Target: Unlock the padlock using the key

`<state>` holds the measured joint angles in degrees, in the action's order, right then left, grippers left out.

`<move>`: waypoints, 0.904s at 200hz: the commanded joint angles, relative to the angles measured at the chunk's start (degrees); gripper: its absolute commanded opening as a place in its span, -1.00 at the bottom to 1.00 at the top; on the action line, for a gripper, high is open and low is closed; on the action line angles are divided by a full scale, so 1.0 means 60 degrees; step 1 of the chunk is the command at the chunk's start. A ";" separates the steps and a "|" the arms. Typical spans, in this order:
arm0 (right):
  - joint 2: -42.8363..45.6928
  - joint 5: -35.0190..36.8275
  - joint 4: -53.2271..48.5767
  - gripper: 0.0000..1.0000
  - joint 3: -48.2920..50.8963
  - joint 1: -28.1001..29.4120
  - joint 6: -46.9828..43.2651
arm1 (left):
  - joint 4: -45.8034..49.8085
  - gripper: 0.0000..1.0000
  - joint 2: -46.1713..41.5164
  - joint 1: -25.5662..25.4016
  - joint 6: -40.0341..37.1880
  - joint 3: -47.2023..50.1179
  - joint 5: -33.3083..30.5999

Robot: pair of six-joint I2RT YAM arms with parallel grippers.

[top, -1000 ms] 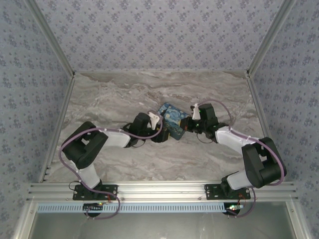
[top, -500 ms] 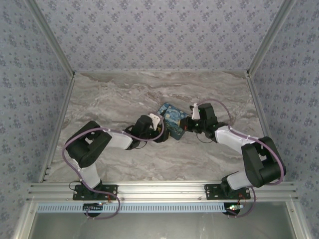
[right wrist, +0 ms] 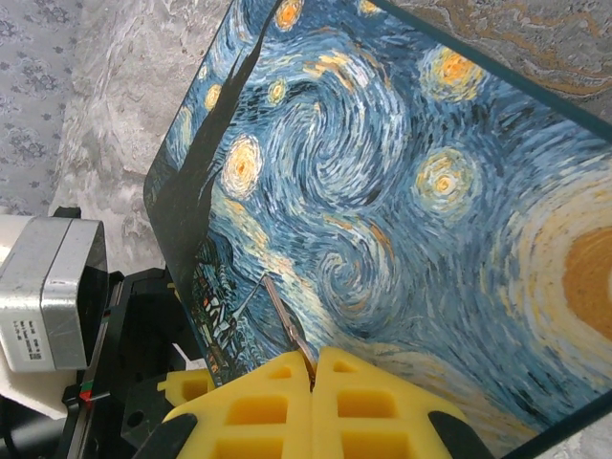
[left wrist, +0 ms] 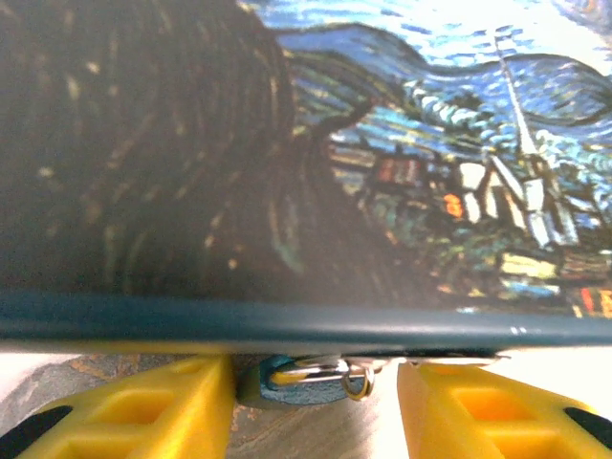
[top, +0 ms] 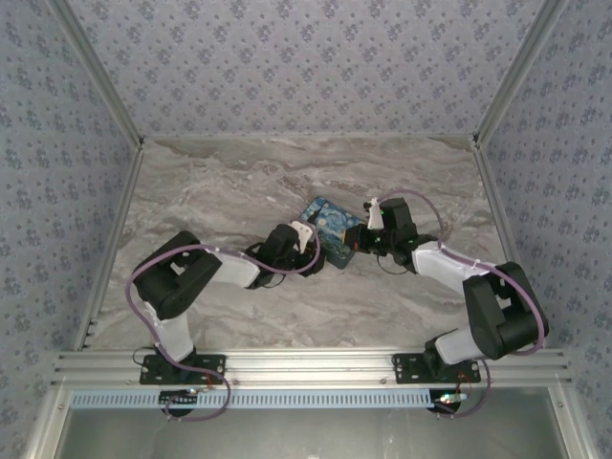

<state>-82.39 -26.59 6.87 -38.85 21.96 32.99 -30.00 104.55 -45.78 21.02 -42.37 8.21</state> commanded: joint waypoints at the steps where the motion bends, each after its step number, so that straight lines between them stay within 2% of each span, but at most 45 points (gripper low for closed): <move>1: -0.0311 0.0214 -0.0913 -1.00 0.0044 0.0065 -0.0183 | 0.0092 -0.09 0.0299 -0.0073 -0.0004 -0.0225 -0.0089; 110: -0.0266 0.0180 -0.0739 -1.00 0.0045 0.0094 -0.0159 | 0.0194 -0.39 0.0299 -0.0106 0.0027 -0.0293 -0.0338; 148: 0.0006 0.0205 -0.0530 -1.00 0.0026 0.0098 -0.0167 | 0.0227 -0.42 0.0184 -0.0146 0.0192 -0.0251 -0.0357; 181: 0.0710 0.0426 -0.0530 -1.00 0.0046 0.0087 -0.0429 | 0.0431 -0.44 -0.0105 -0.0143 0.0900 -0.0190 -0.0471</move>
<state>-81.45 -26.13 6.42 -38.83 22.17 32.67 -30.02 105.23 -46.15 22.48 -43.00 6.52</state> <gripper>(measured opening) 0.061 0.286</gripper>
